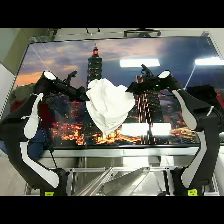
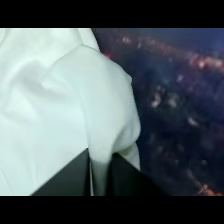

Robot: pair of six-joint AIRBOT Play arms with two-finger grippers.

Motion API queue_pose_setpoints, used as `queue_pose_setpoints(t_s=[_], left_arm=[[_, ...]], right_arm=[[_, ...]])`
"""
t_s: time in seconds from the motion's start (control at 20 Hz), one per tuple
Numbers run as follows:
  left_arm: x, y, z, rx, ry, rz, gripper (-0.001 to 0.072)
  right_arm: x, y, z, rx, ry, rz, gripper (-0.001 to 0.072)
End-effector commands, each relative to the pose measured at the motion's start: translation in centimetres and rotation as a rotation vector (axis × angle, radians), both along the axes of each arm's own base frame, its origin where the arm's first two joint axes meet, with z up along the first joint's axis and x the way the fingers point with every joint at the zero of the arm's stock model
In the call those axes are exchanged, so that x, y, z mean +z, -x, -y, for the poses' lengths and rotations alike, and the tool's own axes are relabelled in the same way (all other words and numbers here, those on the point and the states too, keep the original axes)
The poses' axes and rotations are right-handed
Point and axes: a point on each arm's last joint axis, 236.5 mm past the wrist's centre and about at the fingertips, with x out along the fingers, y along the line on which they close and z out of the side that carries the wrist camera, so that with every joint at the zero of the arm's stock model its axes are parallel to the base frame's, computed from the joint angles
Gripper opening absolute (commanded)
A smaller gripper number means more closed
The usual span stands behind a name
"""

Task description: Fold the shirts.

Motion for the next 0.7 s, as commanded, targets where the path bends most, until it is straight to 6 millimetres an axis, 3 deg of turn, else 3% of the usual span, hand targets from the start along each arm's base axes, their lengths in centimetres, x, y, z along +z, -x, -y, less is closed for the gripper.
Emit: queue_pose_setpoints(t_s=[0.0, 0.1, 0.2, 0.3, 0.4, 0.5, 0.65], left_arm=[[1.1, -0.1, 0.0, -0.025, 0.008, 0.013, 0.0001], [2.4, -0.4, -0.2, -0.038, 0.017, 0.028, 0.0001], [5.9, -1.0, -0.4, -0.063, 0.039, 0.086, 0.0000], [11.5, -1.9, -0.9, -0.059, 0.046, 0.219, 0.0000], [18.8, -2.3, -2.1, -0.014, 0.025, 0.402, 0.0000], [26.3, -1.4, -3.1, 0.035, 0.009, 0.583, 0.0002], [35.1, 3.2, -1.3, 0.016, 0.054, 0.791, 0.0020]], right_arm=[[0.0, 0.4, -0.7, 0.035, -0.010, -0.042, 0.0017], [1.9, 0.8, -0.4, 0.054, -0.021, -0.027, 0.0016], [6.7, 0.5, 0.6, 0.060, -0.035, 0.048, 0.0016], [14.3, 0.2, 2.6, 0.035, -0.044, 0.188, 0.0016], [23.0, 1.0, 5.5, -0.018, -0.041, 0.360, 0.0016], [31.7, 3.8, 7.9, -0.063, -0.030, 0.535, 0.0016], [41.3, 10.5, 7.8, -0.048, -0.015, 0.771, 0.0017]])
